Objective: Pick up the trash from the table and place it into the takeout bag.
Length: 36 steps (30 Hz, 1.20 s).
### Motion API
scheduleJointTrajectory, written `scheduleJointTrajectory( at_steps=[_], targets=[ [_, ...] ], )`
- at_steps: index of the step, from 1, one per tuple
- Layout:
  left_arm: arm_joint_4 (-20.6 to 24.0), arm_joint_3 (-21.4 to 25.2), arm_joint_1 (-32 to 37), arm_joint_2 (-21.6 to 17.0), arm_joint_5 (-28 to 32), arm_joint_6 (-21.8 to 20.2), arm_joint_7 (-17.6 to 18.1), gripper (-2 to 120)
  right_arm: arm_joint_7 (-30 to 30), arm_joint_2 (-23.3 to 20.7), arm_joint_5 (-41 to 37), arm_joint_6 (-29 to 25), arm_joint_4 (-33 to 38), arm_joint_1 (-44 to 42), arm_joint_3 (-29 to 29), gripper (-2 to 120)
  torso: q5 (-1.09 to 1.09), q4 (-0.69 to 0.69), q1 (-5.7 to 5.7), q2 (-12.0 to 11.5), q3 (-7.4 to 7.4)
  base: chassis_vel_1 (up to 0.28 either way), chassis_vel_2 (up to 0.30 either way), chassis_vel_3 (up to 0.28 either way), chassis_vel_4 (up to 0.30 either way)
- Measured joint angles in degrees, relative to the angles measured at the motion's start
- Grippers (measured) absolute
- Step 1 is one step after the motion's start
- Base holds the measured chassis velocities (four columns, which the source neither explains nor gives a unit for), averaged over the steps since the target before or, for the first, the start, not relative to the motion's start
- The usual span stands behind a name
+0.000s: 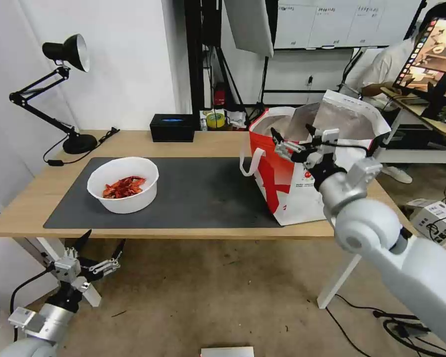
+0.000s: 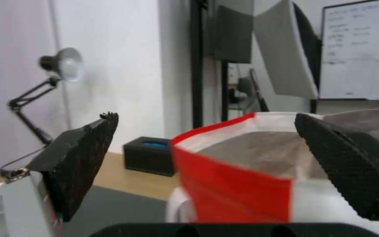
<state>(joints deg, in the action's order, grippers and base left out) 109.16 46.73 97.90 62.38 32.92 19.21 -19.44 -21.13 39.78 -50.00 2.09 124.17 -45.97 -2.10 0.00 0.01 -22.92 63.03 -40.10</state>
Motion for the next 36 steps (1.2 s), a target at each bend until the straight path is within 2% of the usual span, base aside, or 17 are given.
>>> scheduleJointTrajectory(
  at_steps=[3, 4, 6, 9, 16, 20, 28, 36],
  targets=[
    [0.1, 1.3, 1.0, 1.1, -0.1, 0.5, -0.1, 100, 0.3, 0.1, 1.4, -0.6, 1.0, -1.3, 0.9, 100, 0.01, 0.02, 0.0, 0.0, 0.0, 0.0, 0.0, 0.0, 0.0],
    [0.4, 2.2, 1.7, 1.9, -0.2, 0.9, -0.1, 100, 0.5, 0.5, 2.2, -0.7, 1.3, -2.0, 1.7, 100, 0.0, -0.04, 0.0, 0.0, 0.0, 0.0, 0.0, 0.0, 0.0],
    [0.6, 2.5, 1.9, 2.3, -0.3, 1.0, -0.1, 100, 0.5, 0.8, 3.0, -0.9, 1.7, -3.1, 2.0, 100, -0.02, -0.07, 0.0, 0.0, 0.0, 0.0, 0.0, 0.0, 0.0],
    [0.9, 2.4, 1.9, 2.6, -0.4, 1.1, -0.2, 100, 0.3, 1.4, 5.5, -1.5, 2.5, -6.8, 1.7, 100, 0.01, -0.02, 0.0, 0.0, 0.0, 0.0, 0.0, 0.0, 0.0],
    [1.1, 2.5, 2.3, 3.1, -0.8, 1.1, -0.2, 100, 1.0, 3.6, 13.7, -5.4, 2.5, -21.4, -1.6, 100, 0.0, 0.0, 0.0, 0.0, 0.0, 0.0, 0.0, 0.0, 0.0],
    [1.1, 2.6, 2.4, 3.1, -0.8, 1.2, -0.2, 100, 1.7, 5.4, 18.2, -8.1, 0.9, -27.0, -2.4, 100, 0.0, 0.0, 0.01, 0.0, 0.0, 0.0, 0.0, 0.0, 0.0],
    [1.3, 2.6, 2.5, 3.2, -0.8, 1.2, -0.3, 100, 2.2, 8.0, 24.1, -12.2, -2.7, -33.5, -3.1, 100, 0.0, 0.0, 0.0, 0.0, 0.0, 0.0, 0.0, 0.0, 0.0],
    [1.0, 2.5, 2.6, 3.3, -0.8, 1.2, -0.4, 100, 1.2, 9.2, 26.1, -13.2, -3.7, -35.3, -3.4, 100, 0.0, -0.01, 0.0, 0.0, 0.0, 0.0, 0.0, 0.0, 0.0]
  ],
)
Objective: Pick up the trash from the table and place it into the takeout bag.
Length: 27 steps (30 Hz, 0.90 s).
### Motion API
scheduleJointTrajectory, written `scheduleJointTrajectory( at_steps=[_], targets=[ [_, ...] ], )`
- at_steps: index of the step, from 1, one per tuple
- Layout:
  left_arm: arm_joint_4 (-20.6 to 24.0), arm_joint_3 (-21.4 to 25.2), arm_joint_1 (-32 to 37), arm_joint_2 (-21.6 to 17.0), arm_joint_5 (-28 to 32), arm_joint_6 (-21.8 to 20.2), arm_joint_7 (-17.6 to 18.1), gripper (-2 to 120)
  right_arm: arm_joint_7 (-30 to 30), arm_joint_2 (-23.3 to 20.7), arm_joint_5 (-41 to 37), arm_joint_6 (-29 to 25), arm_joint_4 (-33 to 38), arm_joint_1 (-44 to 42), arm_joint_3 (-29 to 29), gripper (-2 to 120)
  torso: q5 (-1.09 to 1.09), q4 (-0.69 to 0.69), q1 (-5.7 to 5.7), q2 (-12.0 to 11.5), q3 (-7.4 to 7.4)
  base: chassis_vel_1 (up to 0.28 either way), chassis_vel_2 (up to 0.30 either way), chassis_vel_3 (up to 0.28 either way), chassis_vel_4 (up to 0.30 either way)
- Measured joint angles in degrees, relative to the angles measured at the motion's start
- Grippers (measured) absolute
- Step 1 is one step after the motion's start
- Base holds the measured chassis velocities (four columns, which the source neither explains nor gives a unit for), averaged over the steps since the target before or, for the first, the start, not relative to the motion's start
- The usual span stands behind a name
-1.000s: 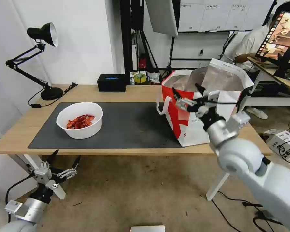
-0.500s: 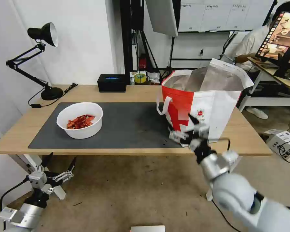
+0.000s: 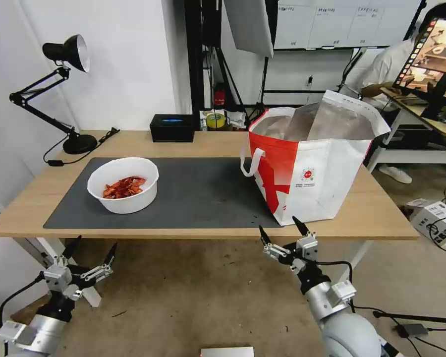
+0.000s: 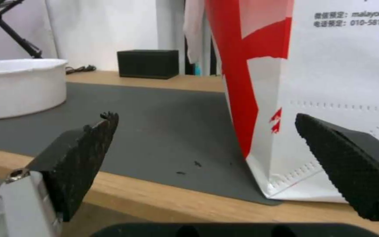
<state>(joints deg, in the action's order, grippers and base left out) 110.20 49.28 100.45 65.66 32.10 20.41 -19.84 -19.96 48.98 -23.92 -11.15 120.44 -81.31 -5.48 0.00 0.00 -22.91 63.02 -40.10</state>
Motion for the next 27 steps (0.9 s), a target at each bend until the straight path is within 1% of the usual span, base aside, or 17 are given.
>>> scheduleJointTrajectory(
  at_steps=[5, 8, 14, 27],
  targets=[
    [0.0, 0.0, 0.1, 0.0, 0.0, 0.0, 0.0, 100, -1.5, 0.1, 1.1, 0.2, 0.0, 0.1, -0.2, 100, 0.0, 0.0, 0.0, 0.0, 0.0, 0.0, 0.0, 0.0, 0.0],
    [-0.1, 0.1, 0.2, 0.0, 0.0, 0.0, 0.0, 100, -2.8, 0.1, 1.4, 1.7, 0.2, -0.2, -0.4, 100, 0.0, 0.0, 0.0, 0.0, 0.0, 0.0, 0.0, 0.0, 0.0],
    [-0.1, 0.2, 0.3, 0.0, 0.0, 0.0, 0.0, 100, -3.7, 0.2, 1.0, 2.8, 0.2, -1.2, -0.4, 100, 0.0, 0.0, 0.0, 0.0, 0.0, 0.0, 0.0, 0.0, 0.0],
    [-0.8, 0.0, 0.3, 0.7, -1.0, 0.0, 0.0, 100, -3.8, 0.4, 1.7, 3.8, -0.1, -2.2, -0.1, 100, 0.0, 0.0, 0.0, 0.0, 0.0, 0.0, 0.0, 0.0, 0.0]
  ],
)
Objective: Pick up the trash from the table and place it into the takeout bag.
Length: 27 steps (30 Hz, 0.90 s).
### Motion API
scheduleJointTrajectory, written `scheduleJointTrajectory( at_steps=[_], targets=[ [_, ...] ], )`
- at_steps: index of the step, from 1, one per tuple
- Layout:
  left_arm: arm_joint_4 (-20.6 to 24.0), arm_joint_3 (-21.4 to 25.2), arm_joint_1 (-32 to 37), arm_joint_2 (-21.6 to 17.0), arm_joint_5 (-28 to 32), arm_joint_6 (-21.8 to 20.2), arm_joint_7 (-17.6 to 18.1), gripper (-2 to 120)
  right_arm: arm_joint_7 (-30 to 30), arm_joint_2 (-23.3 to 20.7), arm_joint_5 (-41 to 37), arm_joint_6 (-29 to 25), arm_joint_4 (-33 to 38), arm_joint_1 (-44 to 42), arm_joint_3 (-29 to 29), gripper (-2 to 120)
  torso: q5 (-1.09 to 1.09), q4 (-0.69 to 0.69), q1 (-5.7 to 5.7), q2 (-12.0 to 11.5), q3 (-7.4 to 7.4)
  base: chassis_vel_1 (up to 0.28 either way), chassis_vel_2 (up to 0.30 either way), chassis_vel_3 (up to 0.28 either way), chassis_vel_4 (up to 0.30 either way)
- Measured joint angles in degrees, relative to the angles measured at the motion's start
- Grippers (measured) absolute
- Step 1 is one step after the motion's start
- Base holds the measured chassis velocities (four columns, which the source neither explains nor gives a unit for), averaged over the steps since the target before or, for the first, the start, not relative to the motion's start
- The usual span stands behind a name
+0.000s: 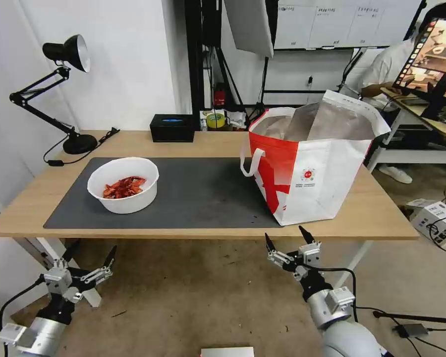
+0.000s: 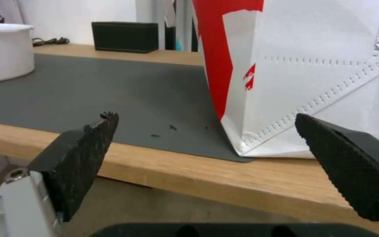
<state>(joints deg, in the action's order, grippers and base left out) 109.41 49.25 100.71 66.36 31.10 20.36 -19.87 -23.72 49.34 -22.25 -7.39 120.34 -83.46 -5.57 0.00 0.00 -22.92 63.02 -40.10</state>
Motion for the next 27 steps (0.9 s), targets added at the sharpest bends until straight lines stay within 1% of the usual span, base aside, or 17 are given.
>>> scheduleJointTrajectory(
  at_steps=[4, 7, 10, 11, 13, 14, 17, 18, 19, 20, 21, 22, 24, 25, 27],
  targets=[
    [0.0, 0.0, -0.3, 0.1, -0.3, 0.0, 0.1, 100, 0.0, 0.0, 0.0, 0.0, 0.0, 0.0, 0.0, 100, 0.0, 0.0, 0.0, 0.0, 0.0, 0.0, 0.0, 0.0, 0.0],
    [0.3, 0.4, -0.5, -0.5, -0.3, -0.7, 1.1, 100, 0.0, 0.0, 0.0, 0.0, 0.0, 0.0, 0.0, 100, 0.01, 0.0, 0.0, 0.0, 0.0, 0.0, 0.0, 0.0, 0.0],
    [1.7, 1.3, -1.6, -3.1, 1.5, -3.7, 5.2, 100, 0.0, 0.0, 0.0, 0.0, 0.0, 0.0, 0.0, 100, 0.0, 0.0, 0.0, 0.0, 0.0, 0.0, 0.0, 0.0, 0.0],
    [1.7, 1.3, -1.6, -3.1, 1.5, -3.7, 5.2, 100, 0.0, 0.0, 0.0, 0.0, 0.0, 0.0, 0.0, 100, 0.0, 0.0, 0.0, 0.0, 0.0, 0.0, 0.0, 0.0, 0.0],
    [2.7, 1.7, -2.8, -5.1, 3.6, -6.1, 7.5, 100, 0.0, 0.0, 0.0, 0.0, 0.0, 0.0, 0.1, 100, 0.0, 0.0, 0.0, 0.0, 0.0, 0.0, 0.0, 0.0, 0.0],
    [2.7, 1.7, -2.8, -5.1, 3.6, -6.1, 7.5, 100, 0.0, 0.0, 0.0, 0.0, 0.0, 0.0, 0.1, 100, 0.0, 0.0, 0.0, 0.0, 0.0, 0.0, 0.0, 0.0, 0.0],
    [4.6, 2.4, -3.8, -8.9, 7.8, -12.3, 10.6, 100, 0.0, 0.0, 0.0, 0.0, 0.0, 0.1, 0.1, 100, 0.01, 0.0, 0.0, 0.0, 0.0, 0.0, 0.0, 0.0, 0.0],
    [4.6, 2.4, -3.8, -8.9, 7.8, -12.3, 10.6, 100, 0.0, 0.0, 0.0, 0.0, 0.0, 0.1, 0.1, 100, 0.01, 0.0, 0.0, 0.0, 0.0, 0.0, 0.0, 0.0, 0.0],
    [5.0, 2.6, -4.2, -10.2, 8.8, -13.7, 11.5, 100, 0.0, 0.0, 0.0, 0.0, 0.0, 0.1, 0.1, 100, 0.01, -0.01, 0.0, 0.0, 0.0, 0.0, 0.0, 0.0, 0.0],
    [5.5, 2.8, -4.8, -12.3, 10.4, -15.6, 12.7, 100, 0.0, 0.0, 0.0, 0.0, 0.0, 0.1, 0.1, 100, 0.0, 0.0, 0.0, 0.0, 0.0, 0.0, 0.0, 0.0, 0.0],
    [5.5, 2.8, -5.5, -14.0, 11.4, -16.7, 13.5, 100, 0.0, 0.0, 0.0, 0.0, 0.0, 0.1, 0.1, 100, 0.01, 0.0, 0.0, 0.0, 0.0, 0.0, 0.0, 0.0, 0.0],
    [5.5, 2.8, -5.5, -14.0, 11.4, -16.7, 13.5, 100, 0.0, 0.0, 0.0, 0.0, 0.0, 0.1, 0.1, 100, 0.01, 0.0, 0.0, 0.0, 0.0, 0.0, 0.0, 0.0, 0.0],
    [5.3, 2.8, -7.2, -18.0, 12.9, -18.2, 14.2, 100, 0.0, 0.0, 0.0, 0.0, 0.0, 0.1, 0.1, 100, 0.01, 0.0, 0.0, 0.0, 0.0, 0.0, 0.0, 0.0, 0.0],
    [5.3, 2.8, -7.2, -18.0, 12.9, -18.2, 14.2, 100, 0.0, 0.0, 0.0, 0.0, 0.0, 0.1, 0.1, 100, 0.01, 0.0, 0.0, 0.0, 0.0, 0.0, 0.0, 0.0, 0.0],
    [4.2, 2.5, -9.3, -21.7, 14.9, -19.5, 14.9, 100, 0.0, 0.0, 0.0, 0.0, 0.0, 0.1, 0.1, 100, 0.01, 0.0, 0.0, 0.0, -0.01, 0.0, 0.0, 0.0, 0.0]
  ],
)
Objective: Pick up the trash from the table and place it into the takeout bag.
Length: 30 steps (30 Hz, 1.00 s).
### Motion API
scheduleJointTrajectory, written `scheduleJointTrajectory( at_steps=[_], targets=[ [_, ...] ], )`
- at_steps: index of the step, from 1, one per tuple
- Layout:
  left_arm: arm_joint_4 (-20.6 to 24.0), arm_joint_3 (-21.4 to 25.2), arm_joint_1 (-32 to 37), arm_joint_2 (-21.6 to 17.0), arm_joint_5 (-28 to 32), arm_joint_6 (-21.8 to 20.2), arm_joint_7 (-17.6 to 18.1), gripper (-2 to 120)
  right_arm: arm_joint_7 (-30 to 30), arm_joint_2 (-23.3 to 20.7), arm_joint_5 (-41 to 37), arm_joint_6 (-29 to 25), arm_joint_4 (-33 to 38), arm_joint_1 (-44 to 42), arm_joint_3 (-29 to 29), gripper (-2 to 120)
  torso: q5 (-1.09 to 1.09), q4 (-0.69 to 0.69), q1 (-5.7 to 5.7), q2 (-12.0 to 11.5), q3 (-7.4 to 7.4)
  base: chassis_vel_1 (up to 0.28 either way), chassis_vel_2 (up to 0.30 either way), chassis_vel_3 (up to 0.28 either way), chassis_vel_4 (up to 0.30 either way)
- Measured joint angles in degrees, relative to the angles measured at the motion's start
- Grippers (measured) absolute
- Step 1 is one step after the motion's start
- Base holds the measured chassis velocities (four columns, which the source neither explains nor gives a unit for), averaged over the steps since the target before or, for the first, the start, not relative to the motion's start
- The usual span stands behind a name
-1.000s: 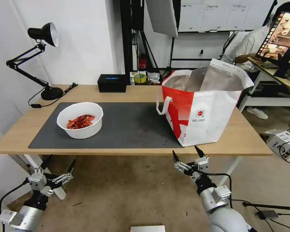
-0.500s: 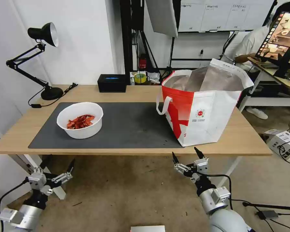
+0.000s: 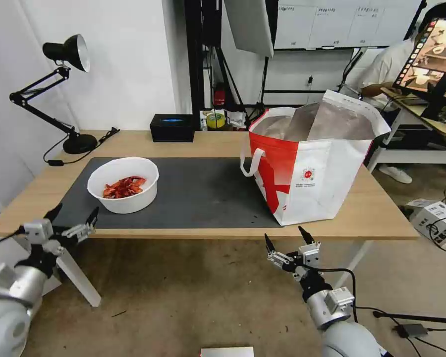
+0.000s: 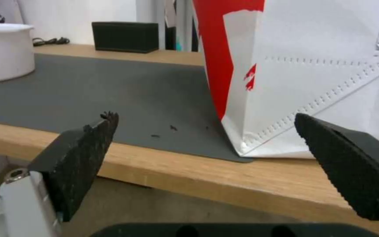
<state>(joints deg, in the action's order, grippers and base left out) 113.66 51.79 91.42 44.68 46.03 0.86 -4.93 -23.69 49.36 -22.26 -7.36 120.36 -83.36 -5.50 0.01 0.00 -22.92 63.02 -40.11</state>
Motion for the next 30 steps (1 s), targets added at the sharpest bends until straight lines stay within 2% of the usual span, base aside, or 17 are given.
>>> scheduleJointTrajectory(
  at_steps=[1, 4, 5, 8, 9, 12, 13, 16, 18, 20, 21, 23, 24, 27, 30],
  targets=[
    [0.0, 0.0, 0.0, 0.0, 0.0, 0.0, 0.0, 100, 0.0, 0.0, 0.0, 0.0, 0.0, 0.0, 0.0, 100, 0.0, 0.0, 0.0, 0.0, 0.0, 0.0, 0.0, 0.0, 0.0],
    [-1.5, -0.9, -2.9, -4.1, 4.4, -2.6, 1.2, 100, 0.0, 0.0, 0.0, 0.0, 0.0, 0.0, 0.0, 100, -0.01, 0.0, 0.0, 0.0, 0.0, 0.0, 0.0, 0.0, 0.0],
    [-1.5, -0.9, -2.9, -4.1, 4.4, -2.6, 1.2, 100, 0.0, 0.0, 0.0, 0.0, 0.0, 0.0, 0.0, 100, -0.01, 0.0, 0.0, 0.0, 0.0, 0.0, 0.0, 0.0, 0.0],
    [-3.2, -2.4, -5.9, -8.0, 9.4, -5.7, 2.5, 100, 0.0, 0.0, 0.0, 0.0, 0.0, 0.0, 0.0, 100, -0.01, 0.0, 0.0, 0.0, 0.0, 0.0, 0.0, 0.0, 0.0],
    [-3.2, -2.4, -5.9, -8.0, 9.4, -5.7, 2.5, 100, 0.0, 0.0, 0.0, 0.0, 0.0, 0.0, 0.0, 100, -0.01, 0.0, 0.0, 0.0, 0.0, 0.0, 0.0, 0.0, 0.0],
    [-5.8, -5.2, -10.2, -12.1, 15.0, -10.0, 3.7, 100, 0.0, 0.0, 0.0, 0.0, 0.0, 0.0, 0.0, 100, -0.01, -0.01, 0.0, 0.0, 0.0, 0.0, 0.0, 0.0, 0.0],
    [-5.8, -5.2, -10.2, -12.1, 15.0, -10.0, 3.7, 100, 0.0, 0.0, 0.0, 0.0, 0.0, 0.0, 0.0, 100, -0.01, -0.01, 0.0, 0.0, 0.0, 0.0, 0.0, 0.0, 0.0],
    [-8.5, -9.8, -16.1, -15.0, 19.5, -14.0, 5.2, 100, 0.0, 0.0, 0.0, 0.0, 0.0, 0.0, 0.0, 100, 0.01, 0.0, 0.0, 0.0, 0.0, 0.0, 0.0, 0.0, 0.0],
    [-9.3, -10.9, -18.0, -15.6, 20.4, -15.6, 5.4, 100, 0.0, 0.0, 0.0, 0.0, 0.0, 0.0, 0.0, 100, 0.0, 0.0, 0.0, 0.0, 0.0, 0.0, 0.0, 0.0, 0.0],
    [-12.4, -16.3, -25.2, -17.3, 23.1, -19.5, 5.5, 100, 0.0, 0.0, 0.0, 0.0, 0.0, 0.0, 0.0, 100, -0.01, 0.01, 0.0, 0.0, 0.0, 0.0, 0.0, 0.0, 0.0],
    [-12.4, -16.3, -25.2, -17.3, 23.1, -19.5, 5.5, 100, 0.0, 0.0, 0.0, 0.0, 0.0, 0.0, 0.0, 100, -0.01, 0.01, 0.0, 0.0, 0.0, 0.0, 0.0, 0.0, 0.0],
    [-14.8, -20.3, -30.1, -17.9, 24.2, -22.2, 6.5, 100, 0.0, 0.0, 0.0, 0.0, 0.0, 0.0, 0.0, 100, -0.01, 0.0, 0.0, 0.0, 0.0, 0.0, 0.0, 0.0, 0.0],
    [-14.8, -20.3, -30.1, -17.9, 24.2, -22.2, 6.5, 100, 0.0, 0.0, 0.0, 0.0, 0.0, 0.0, 0.0, 100, -0.01, 0.0, 0.0, 0.0, 0.0, 0.0, 0.0, 0.0, 0.0],
    [-18.7, -26.0, -37.3, -18.2, 26.5, -25.3, 7.4, 100, 0.0, 0.0, 0.0, 0.0, 0.0, 0.0, 0.0, 100, 0.01, 0.0, -0.01, 0.0, 0.0, 0.0, 0.0, 0.0, 0.0],
    [-19.2, -27.0, -38.6, -18.3, 27.0, -26.2, 7.4, 100, 0.0, 0.0, 0.0, 0.0, 0.0, 0.0, 0.0, 100, -0.02, 0.0, -0.01, 0.0, 0.0, 0.0, 0.0, 0.0, 0.0]
  ],
)
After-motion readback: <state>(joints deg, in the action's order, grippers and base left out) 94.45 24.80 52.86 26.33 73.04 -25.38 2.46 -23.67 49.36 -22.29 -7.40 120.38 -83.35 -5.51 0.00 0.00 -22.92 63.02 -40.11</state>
